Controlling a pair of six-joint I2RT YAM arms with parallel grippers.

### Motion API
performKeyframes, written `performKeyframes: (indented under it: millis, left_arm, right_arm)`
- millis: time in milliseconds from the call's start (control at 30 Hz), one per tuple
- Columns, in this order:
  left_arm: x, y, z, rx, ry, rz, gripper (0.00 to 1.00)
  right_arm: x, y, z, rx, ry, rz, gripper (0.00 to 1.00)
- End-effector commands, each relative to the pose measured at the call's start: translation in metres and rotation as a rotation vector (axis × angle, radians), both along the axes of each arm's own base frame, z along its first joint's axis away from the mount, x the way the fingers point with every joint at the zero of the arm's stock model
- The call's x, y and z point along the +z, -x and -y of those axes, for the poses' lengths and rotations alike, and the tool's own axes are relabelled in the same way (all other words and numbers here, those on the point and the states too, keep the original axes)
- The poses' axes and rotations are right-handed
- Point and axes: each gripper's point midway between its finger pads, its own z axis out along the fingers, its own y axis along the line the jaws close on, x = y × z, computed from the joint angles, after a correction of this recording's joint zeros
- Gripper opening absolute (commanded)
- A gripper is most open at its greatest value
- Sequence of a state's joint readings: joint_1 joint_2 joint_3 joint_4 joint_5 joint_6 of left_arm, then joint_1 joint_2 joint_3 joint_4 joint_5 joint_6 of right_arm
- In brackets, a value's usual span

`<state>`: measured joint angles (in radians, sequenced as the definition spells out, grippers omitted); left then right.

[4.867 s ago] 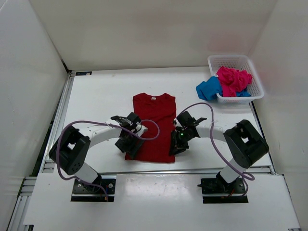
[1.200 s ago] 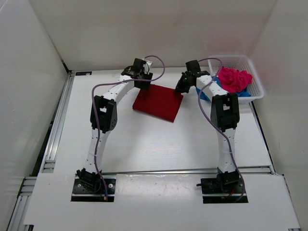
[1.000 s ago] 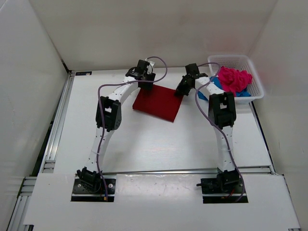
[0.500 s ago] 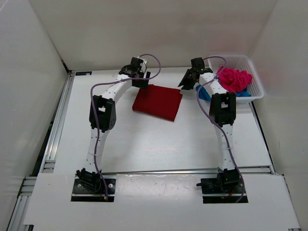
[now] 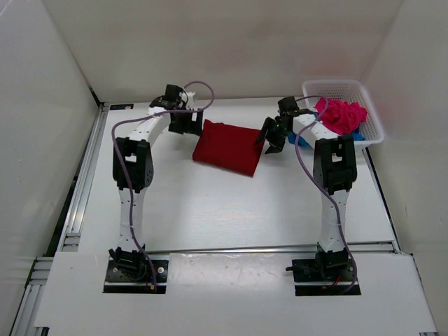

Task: Fold and stack the t-shirts
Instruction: Fold the long partially folded tshirt into a neat square, then put the neatly folded tshirt into the corner of the board with the left arm

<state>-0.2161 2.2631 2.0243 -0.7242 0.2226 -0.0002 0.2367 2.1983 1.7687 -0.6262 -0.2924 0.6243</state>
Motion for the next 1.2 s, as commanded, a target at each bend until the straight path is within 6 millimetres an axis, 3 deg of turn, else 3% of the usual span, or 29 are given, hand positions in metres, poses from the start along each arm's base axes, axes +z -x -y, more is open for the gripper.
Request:
performKeyframes:
  millis: [0,167,300,367,500,567,600,700,867,1067,1167]
  left_arm:
    - [-0.035,0.033,0.030,-0.097,0.070,-0.169,1.00]
    - [-0.054,0.041,0.047,-0.142,0.105,-0.219,1.00]
    - [-0.079,0.051,0.055,-0.157,0.091,-0.278,0.99]
    - [-0.091,0.059,0.059,-0.173,0.116,-0.324,0.90]
    - [-0.114,0.086,0.071,-0.206,0.132,-0.448,0.64]
    - [-0.118,0.091,0.073,-0.213,0.148,-0.474,0.47]
    - [-0.120,0.094,0.072,-0.212,0.147,-0.483,0.31]
    - [-0.114,0.091,0.072,-0.210,0.141,-0.468,0.10]
    - [-0.082,0.060,0.040,-0.133,0.103,-0.352,0.10]
    - [-0.050,0.032,-0.022,0.010,0.043,-0.255,0.10]
    - [-0.048,0.025,-0.058,0.086,0.018,-0.245,0.10]
  right_arm:
    - [-0.016,0.013,-0.019,0.040,-0.044,-0.062,0.65]
    - [-0.036,0.014,-0.016,0.013,-0.021,-0.107,0.60]
    - [-0.045,0.019,-0.017,0.010,-0.027,-0.144,0.38]
    - [-0.051,0.019,-0.019,0.014,-0.035,-0.157,0.29]
    - [-0.053,0.019,-0.023,0.023,-0.035,-0.157,0.28]
    - [-0.053,0.019,-0.023,0.023,-0.035,-0.157,0.28]
    - [-0.053,0.019,-0.023,0.023,-0.035,-0.157,0.28]
    - [-0.044,0.016,-0.022,0.028,-0.030,-0.130,0.28]
    - [-0.026,0.021,-0.017,0.060,-0.005,-0.089,0.33]
    - [0.008,0.030,0.004,0.066,0.065,-0.023,0.35]
    - [0.026,0.031,0.016,0.066,0.099,0.017,0.36]
